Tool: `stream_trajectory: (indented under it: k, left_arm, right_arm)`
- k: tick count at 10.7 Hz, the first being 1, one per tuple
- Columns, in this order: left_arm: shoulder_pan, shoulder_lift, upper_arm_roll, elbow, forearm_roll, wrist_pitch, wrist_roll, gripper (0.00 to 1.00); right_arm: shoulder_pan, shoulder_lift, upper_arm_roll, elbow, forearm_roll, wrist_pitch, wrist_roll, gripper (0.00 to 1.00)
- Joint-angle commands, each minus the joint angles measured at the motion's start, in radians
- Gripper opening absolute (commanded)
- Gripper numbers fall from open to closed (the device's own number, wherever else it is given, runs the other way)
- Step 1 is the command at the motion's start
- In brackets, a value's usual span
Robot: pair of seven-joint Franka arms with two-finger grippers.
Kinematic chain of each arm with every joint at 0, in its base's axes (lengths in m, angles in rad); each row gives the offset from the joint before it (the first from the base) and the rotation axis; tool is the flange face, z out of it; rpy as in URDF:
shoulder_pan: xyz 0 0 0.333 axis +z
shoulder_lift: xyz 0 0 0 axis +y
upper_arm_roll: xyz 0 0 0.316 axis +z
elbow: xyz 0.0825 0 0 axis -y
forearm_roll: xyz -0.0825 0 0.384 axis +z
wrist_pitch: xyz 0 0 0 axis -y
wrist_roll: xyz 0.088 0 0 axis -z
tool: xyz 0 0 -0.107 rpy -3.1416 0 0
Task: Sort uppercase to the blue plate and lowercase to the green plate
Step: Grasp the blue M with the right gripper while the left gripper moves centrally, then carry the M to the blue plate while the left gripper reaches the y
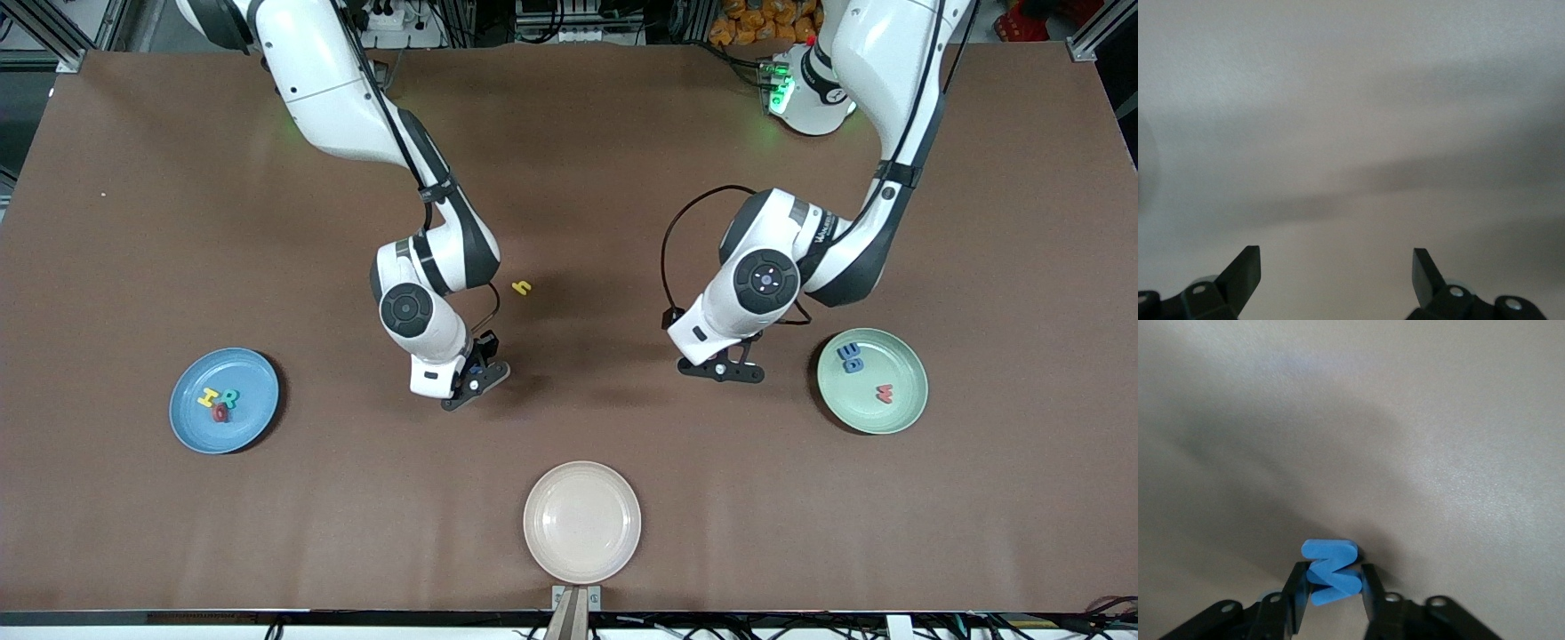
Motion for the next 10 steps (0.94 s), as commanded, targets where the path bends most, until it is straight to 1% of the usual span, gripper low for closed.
stream_trajectory:
  k: [1, 3, 4, 5, 6, 7, 8, 9, 10]
  left_arm:
    - [-0.026, -0.004, -0.001, 0.0, 0.002, 0.0, -0.058, 1.0]
    - [-0.039, -0.001, -0.019, 0.0, -0.001, 0.0, -0.099, 1.0]
    - [-0.06, -0.001, -0.021, 0.0, -0.001, 0.0, -0.153, 1.0]
    - [-0.083, 0.006, -0.022, 0.001, -0.002, 0.0, -0.217, 1.0]
    - [-0.097, 0.013, -0.046, 0.003, -0.006, 0.001, -0.271, 1.0]
    - [-0.103, 0.033, -0.085, 0.023, -0.006, 0.006, -0.346, 1.0]
    - [-0.13, 0.068, -0.105, 0.064, -0.004, 0.012, -0.439, 1.0]
    - [-0.184, 0.103, -0.107, 0.11, -0.003, 0.012, -0.516, 1.0]
    - [-0.218, 0.137, -0.105, 0.154, -0.002, 0.012, -0.599, 1.0]
  right_arm:
    - [-0.006, -0.012, -0.003, -0.021, 0.016, 0.008, -0.002, 0.0]
    - [-0.078, -0.042, -0.009, -0.008, 0.014, -0.007, -0.048, 0.0]
    - [-0.128, -0.052, -0.038, -0.004, 0.014, -0.028, -0.12, 0.0]
    - [-0.18, -0.055, -0.08, 0.028, 0.004, -0.104, -0.149, 0.0]
    - [-0.225, -0.052, -0.136, 0.079, -0.006, -0.202, -0.181, 0.0]
    - [-0.26, -0.052, -0.19, 0.116, -0.013, -0.266, -0.265, 0.0]
    - [-0.293, -0.055, -0.256, 0.136, -0.012, -0.303, -0.34, 0.0]
    - [-0.322, -0.055, -0.307, 0.139, -0.009, -0.314, -0.402, 0.0]
    - [-0.34, -0.055, -0.344, 0.137, -0.01, -0.317, -0.421, 0.0]
